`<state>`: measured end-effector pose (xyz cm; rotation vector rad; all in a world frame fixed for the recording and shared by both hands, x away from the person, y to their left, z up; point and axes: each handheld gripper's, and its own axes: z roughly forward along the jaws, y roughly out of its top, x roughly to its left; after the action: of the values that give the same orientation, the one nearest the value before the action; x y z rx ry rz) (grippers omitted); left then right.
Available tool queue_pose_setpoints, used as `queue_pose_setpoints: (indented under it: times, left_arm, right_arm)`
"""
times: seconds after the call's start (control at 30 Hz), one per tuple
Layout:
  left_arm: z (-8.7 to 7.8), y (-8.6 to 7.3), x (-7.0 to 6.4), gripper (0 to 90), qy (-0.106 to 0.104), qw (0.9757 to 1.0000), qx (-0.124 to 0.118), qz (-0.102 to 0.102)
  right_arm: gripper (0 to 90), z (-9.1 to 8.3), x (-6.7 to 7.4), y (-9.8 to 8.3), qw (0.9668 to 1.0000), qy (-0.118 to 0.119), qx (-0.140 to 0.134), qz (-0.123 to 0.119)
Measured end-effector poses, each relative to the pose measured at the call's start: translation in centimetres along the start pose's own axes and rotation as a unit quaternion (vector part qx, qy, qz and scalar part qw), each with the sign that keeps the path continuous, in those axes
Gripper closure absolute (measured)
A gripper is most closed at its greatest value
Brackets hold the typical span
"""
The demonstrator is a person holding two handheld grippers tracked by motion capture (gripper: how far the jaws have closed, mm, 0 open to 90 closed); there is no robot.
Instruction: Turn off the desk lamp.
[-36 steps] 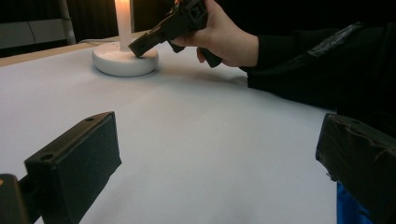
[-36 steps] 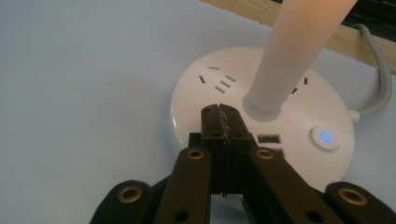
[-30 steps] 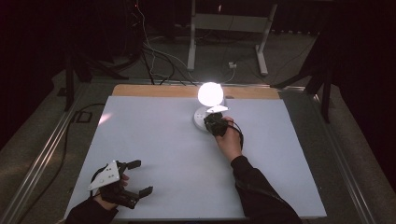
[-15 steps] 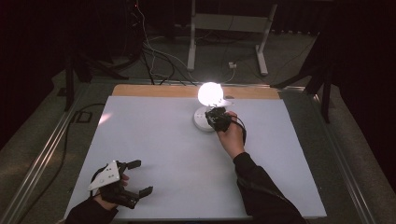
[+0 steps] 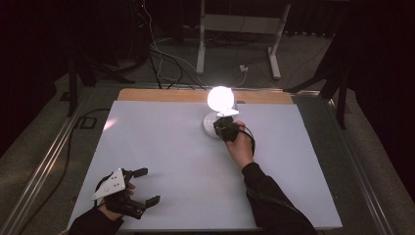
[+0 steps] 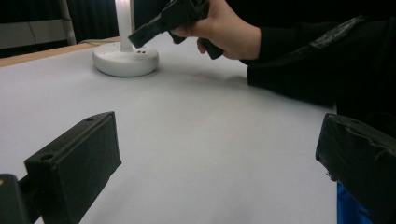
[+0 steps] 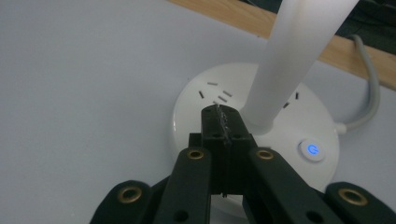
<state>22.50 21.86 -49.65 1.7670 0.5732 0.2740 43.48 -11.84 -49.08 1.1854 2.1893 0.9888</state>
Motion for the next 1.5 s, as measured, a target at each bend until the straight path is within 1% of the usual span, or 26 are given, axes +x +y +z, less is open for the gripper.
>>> queue_pose_setpoints:
  times: [0.27,0.63,0.67,0.73,0.77,0.83,0.9,0.93,1.03,1.13,1.2,1.3,1.33,1.4,1.5]
  left_arm:
    - [0.0,0.0,0.0,0.5,0.0,1.0,0.0,0.0]
    - [0.1,0.0,0.0,0.5,-0.001,1.0,0.001,0.001]
    - [0.1,0.0,0.0,0.5,-0.001,1.0,0.001,0.0]
    - [0.1,0.0,0.0,0.5,-0.001,1.0,0.001,0.001]
    - [0.1,0.0,0.0,0.5,-0.001,1.0,0.002,0.002]
    - [0.0,0.0,-0.1,0.5,-0.001,1.0,0.0,0.002]
    - [0.0,0.0,0.0,0.5,0.001,1.0,-0.001,0.0]
    - [0.0,0.0,0.1,0.5,0.001,1.0,-0.001,-0.001]
    - [0.1,0.0,0.0,0.5,0.0,1.0,0.002,0.001]
    - [0.1,0.0,-0.1,0.5,0.0,1.0,0.002,0.003]
    - [0.0,0.0,-0.1,0.5,0.001,1.0,0.001,0.001]
    - [0.0,0.0,0.0,0.5,0.002,1.0,0.002,0.001]
    - [0.0,0.0,0.0,0.5,0.001,1.0,0.002,0.001]
    - [0.0,0.0,0.0,0.5,0.001,1.0,0.001,0.001]
    - [0.0,0.0,0.0,0.5,0.001,1.0,0.001,0.001]
  right_arm:
    - [90.0,0.7,0.1,-0.6,1.0,-0.001,0.01,0.0]
    - [90.0,0.8,0.1,-0.9,1.0,0.0,0.004,-0.005]
    - [90.0,0.8,0.0,-0.9,1.0,0.003,0.008,-0.003]
    - [90.0,0.8,0.1,-0.7,0.9998,-0.002,0.014,-0.011]
    - [90.0,0.7,0.1,-0.5,0.9998,-0.003,0.017,-0.01]
    - [90.0,0.3,0.1,-0.2,0.9999,-0.004,0.011,-0.013]
    - [90.0,-0.5,-0.2,0.2,1.0,0.003,-0.002,0.0]
    - [90.0,-0.9,-0.3,0.5,1.0,0.005,-0.007,0.002]
    - [89.9,-1.8,-0.1,1.0,0.9998,0.003,-0.017,-0.005]
    - [89.8,-2.3,-0.1,1.0,0.9997,0.005,-0.024,-0.003]
    - [89.0,-2.5,-0.1,0.9,0.9997,0.007,-0.025,-0.006]
    - [85.7,-2.7,-0.1,0.7,0.9994,0.012,-0.024,-0.02]
    - [85.5,-2.8,-0.2,0.7,0.9994,0.015,-0.023,-0.022]
    - [81.9,-2.9,-0.3,0.6,0.9993,0.025,-0.021,-0.019]
    - [77.1,-3.1,-0.5,0.4,0.9989,0.038,-0.017,-0.024]
